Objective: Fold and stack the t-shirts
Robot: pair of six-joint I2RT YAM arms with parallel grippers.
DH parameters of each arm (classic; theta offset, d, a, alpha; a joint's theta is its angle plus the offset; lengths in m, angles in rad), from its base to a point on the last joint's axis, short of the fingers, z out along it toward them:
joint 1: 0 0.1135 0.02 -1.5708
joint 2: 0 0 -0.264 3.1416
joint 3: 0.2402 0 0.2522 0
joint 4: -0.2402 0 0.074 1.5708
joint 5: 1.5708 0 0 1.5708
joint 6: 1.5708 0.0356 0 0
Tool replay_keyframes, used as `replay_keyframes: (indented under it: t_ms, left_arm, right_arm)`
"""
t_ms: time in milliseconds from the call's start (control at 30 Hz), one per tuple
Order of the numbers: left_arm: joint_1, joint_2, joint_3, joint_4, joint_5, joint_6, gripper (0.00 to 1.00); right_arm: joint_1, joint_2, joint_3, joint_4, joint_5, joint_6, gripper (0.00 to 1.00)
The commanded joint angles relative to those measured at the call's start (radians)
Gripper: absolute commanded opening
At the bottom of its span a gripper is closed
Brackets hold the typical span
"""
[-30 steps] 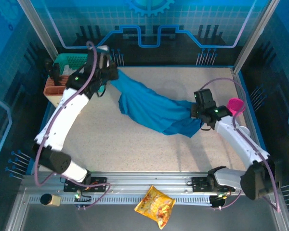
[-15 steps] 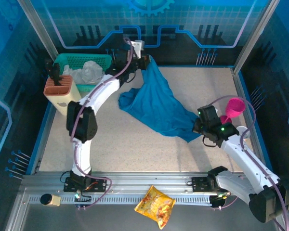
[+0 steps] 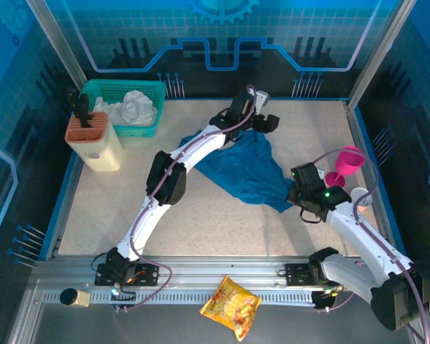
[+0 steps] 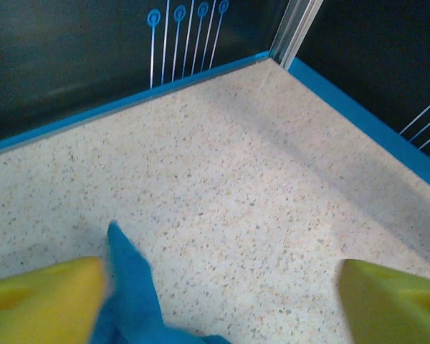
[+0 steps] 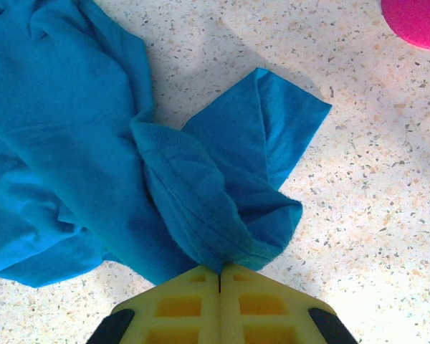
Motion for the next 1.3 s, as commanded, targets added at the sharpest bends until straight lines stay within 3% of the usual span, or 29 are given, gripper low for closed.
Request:
replay_keyframes:
  t_ms: [0,133,167,267,367,500,600,733,833,1000,1067,1267]
  left_arm:
    - [0.025,-0.033,0.047,-0.030,-0.071,0.032,0.99]
    - [0.025,-0.151,0.040,-0.138,-0.175,0.102,0.99]
    - [0.025,-0.190,0.030,-0.177,-0.215,0.118,0.99]
    - [0.025,-0.349,-0.073,-0.305,-0.364,0.158,0.99]
    - [0.025,-0.555,-0.347,-0.343,-0.498,0.141,0.99]
    - [0.045,-0.824,-0.755,-0.341,-0.555,-0.024,0.98]
    - [0.094,-0.980,-0.977,-0.386,-0.508,-0.220,0.93]
    - [0.199,-1.191,-1.238,-0.384,-0.396,-0.429,0.90]
    - [0.252,-1.311,-1.325,-0.409,-0.353,-0.480,0.90]
    - [0.274,-1.388,-1.343,-0.519,-0.346,-0.480,0.90]
    - [0.277,-1.404,-1.361,-0.538,-0.339,-0.484,0.90]
    - [0.285,-1.411,-1.404,-0.536,-0.313,-0.495,0.90]
  right_arm:
    - [0.013,0.010,0.001,-0.006,0.039,0.014,0.00]
    - [-0.002,0.049,0.040,0.005,0.027,-0.041,0.03]
    - [-0.010,0.062,0.056,0.006,0.017,-0.065,0.13]
    - [-0.031,0.107,0.124,-0.008,0.001,-0.142,0.58]
    - [-0.038,0.154,0.210,-0.010,-0.024,-0.231,0.80]
    - [-0.015,0.280,0.346,0.047,-0.180,-0.423,0.80]
    - [0.060,0.449,0.496,0.057,-0.279,-0.605,0.78]
    - [0.179,0.750,0.720,0.058,-0.267,-0.899,0.75]
    - [0.231,0.968,0.884,0.097,-0.246,-1.101,0.67]
    - [0.257,1.162,1.008,0.276,-0.268,-1.328,0.65]
    - [0.261,1.216,1.038,0.340,-0.255,-1.363,0.65]
    - [0.280,1.353,1.146,0.306,-0.173,-1.418,0.64]
